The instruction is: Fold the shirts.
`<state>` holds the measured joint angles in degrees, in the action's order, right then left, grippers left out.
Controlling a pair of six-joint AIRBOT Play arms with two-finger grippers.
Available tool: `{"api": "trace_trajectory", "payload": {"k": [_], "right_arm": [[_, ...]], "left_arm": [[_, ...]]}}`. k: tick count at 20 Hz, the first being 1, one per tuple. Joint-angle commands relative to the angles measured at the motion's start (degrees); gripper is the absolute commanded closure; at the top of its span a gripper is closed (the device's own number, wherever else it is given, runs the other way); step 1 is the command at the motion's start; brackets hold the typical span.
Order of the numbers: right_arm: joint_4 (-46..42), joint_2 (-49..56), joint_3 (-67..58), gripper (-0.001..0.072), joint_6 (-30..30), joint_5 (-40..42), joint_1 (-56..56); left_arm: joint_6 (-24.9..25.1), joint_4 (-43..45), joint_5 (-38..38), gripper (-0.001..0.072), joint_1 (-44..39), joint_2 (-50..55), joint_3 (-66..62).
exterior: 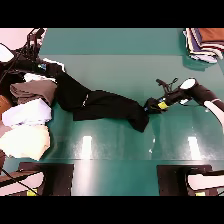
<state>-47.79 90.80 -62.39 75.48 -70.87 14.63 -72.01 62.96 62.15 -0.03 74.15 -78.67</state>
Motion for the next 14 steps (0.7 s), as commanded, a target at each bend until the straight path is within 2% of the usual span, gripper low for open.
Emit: {"api": "trace_trajectory", "payload": {"k": [1,2,6,14], "right_arm": [[1.53,4.28,-3.78,0.063,-1.05,0.52,2.78],[-0.59,4.2,-5.18,0.0697,-1.11,0.94,3.19],[-7.5,-2.99,-13.99,0.0698,-0.94,-0.59,1.77],[-7.91,-27.8,-38.29,0.0698,-0.33,-0.74,-9.7]], "left_arm": [[0.02,0.0,0.22,0.0683,0.02,-0.04,-0.09],[0.02,0.04,0.33,0.0684,0.02,-0.04,-0.15],[0.0,2.97,-0.09,0.0684,0.09,-4.17,-5.79],[0.02,4.26,-2.1,0.0683,0.07,-20.48,-31.93]]}}
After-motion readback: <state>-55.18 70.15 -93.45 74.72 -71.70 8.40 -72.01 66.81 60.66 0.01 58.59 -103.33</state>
